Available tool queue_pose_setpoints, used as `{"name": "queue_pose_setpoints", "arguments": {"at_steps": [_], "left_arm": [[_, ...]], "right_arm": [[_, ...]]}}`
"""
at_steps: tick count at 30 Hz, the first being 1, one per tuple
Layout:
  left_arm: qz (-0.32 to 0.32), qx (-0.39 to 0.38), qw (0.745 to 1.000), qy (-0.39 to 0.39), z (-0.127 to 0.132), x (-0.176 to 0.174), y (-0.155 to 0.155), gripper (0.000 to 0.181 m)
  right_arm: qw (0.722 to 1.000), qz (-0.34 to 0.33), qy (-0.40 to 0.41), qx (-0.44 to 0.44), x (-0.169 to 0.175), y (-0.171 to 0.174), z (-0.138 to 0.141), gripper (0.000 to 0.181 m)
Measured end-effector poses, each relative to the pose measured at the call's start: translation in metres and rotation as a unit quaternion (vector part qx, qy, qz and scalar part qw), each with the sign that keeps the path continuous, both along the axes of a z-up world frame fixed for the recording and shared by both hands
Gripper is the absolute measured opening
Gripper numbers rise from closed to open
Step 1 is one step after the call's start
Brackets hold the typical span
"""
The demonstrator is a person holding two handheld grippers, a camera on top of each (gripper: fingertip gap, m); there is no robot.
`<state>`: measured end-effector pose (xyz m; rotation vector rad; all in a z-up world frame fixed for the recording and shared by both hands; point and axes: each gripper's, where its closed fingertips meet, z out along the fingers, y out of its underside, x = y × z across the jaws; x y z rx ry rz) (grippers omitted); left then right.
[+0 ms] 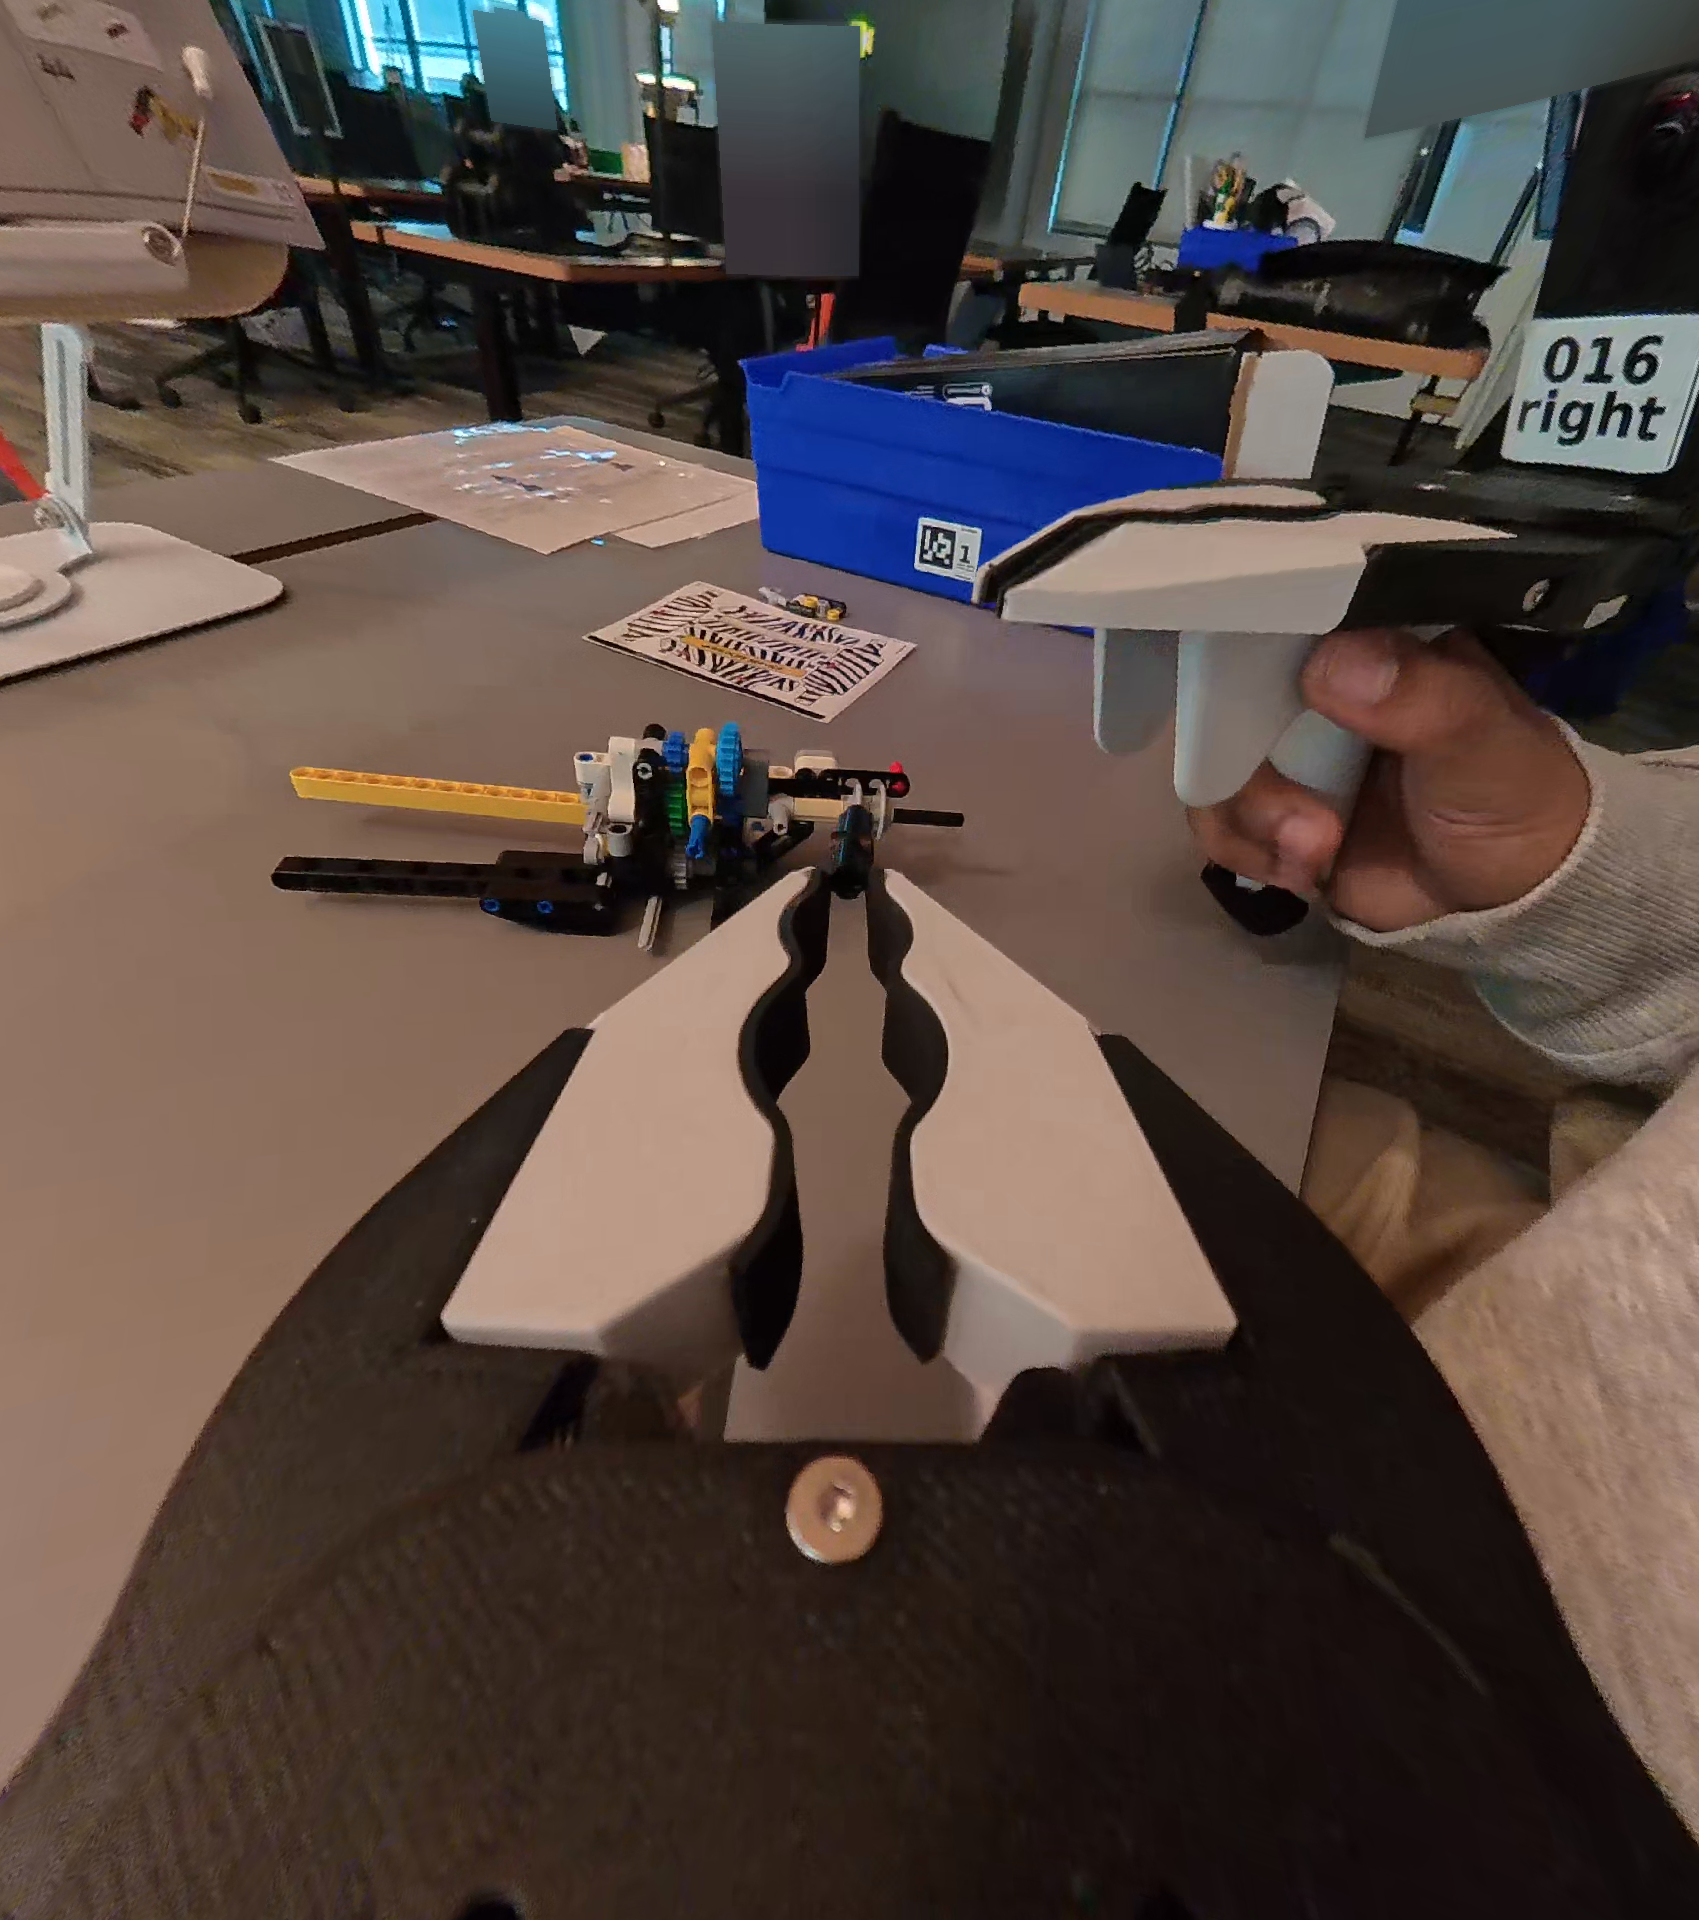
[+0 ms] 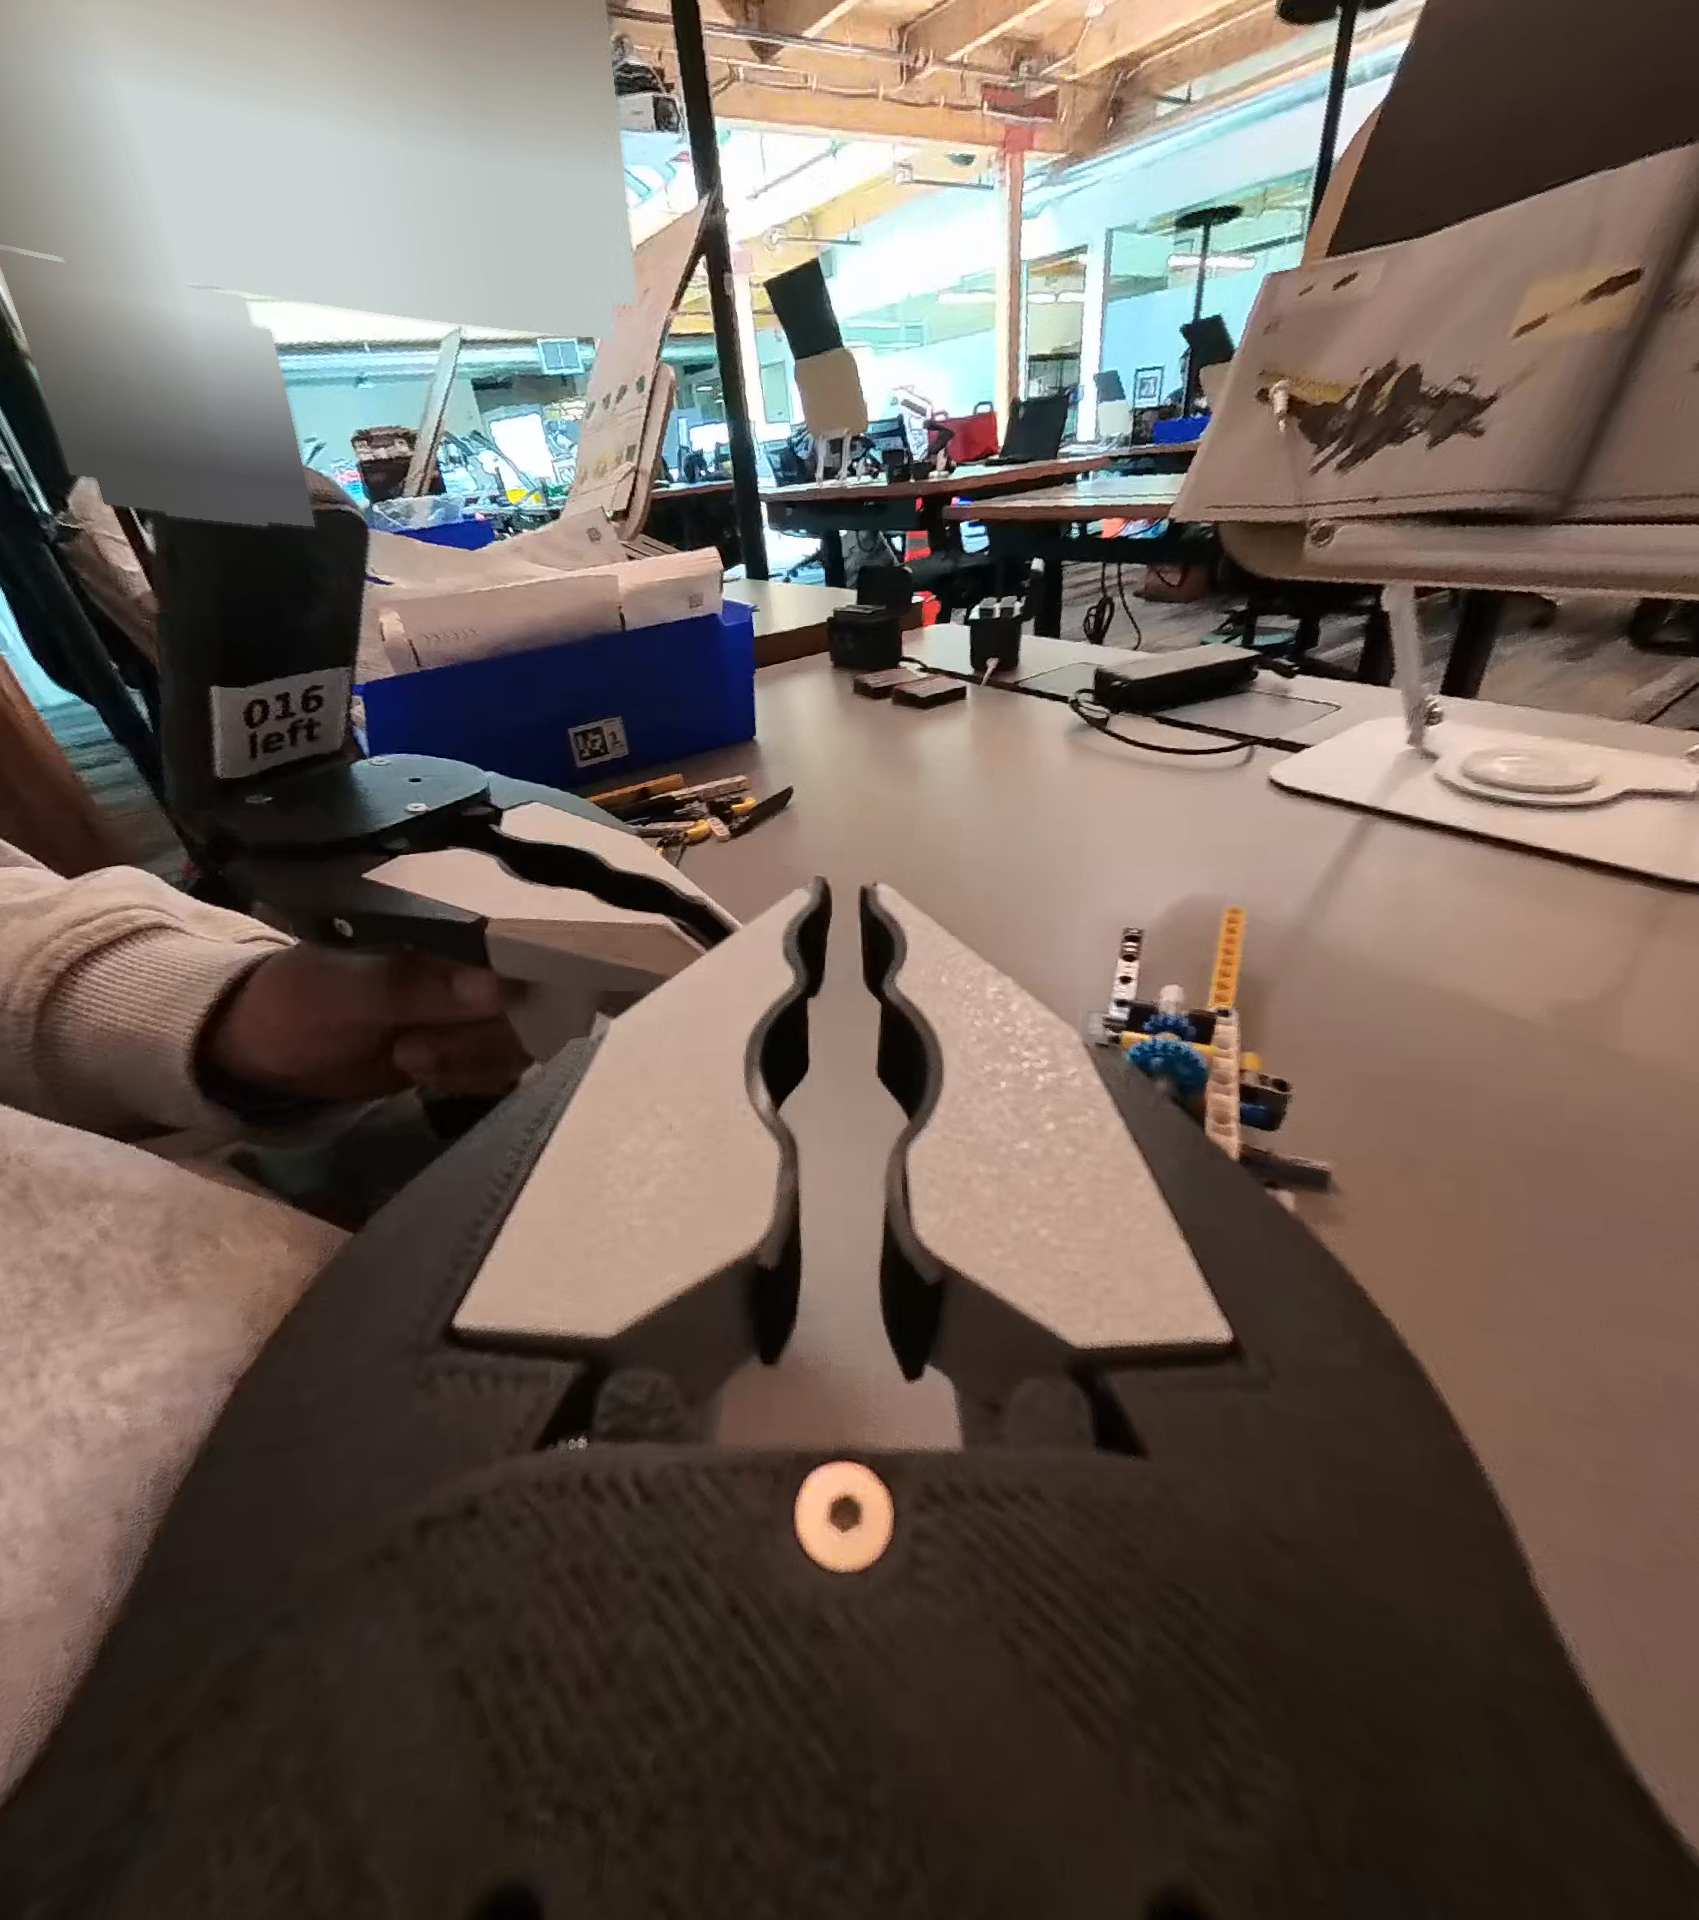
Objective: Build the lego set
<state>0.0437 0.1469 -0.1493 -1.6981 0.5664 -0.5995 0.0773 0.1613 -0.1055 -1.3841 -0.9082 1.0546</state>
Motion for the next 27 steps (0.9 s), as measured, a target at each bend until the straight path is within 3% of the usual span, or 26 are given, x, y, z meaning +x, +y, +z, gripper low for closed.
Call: {"name": "queue_pose_setpoints", "arguments": {"at_steps": [20, 27], "left_arm": [[0.005, 0.014, 1.000, 0.003, 0.002, -0.004, 0.001, 0.005], [0.005, 0.013, 1.000, -0.001, 0.002, -0.004, 0.002, 0.005]], "right_arm": [[0.999, 0.015, -0.045, 0.000, -0.005, -0.001, -0.017, 0.010], [0.995, 0.034, 0.028, -0.093, 0.003, 0.009, -0.010, 0.015]]}}
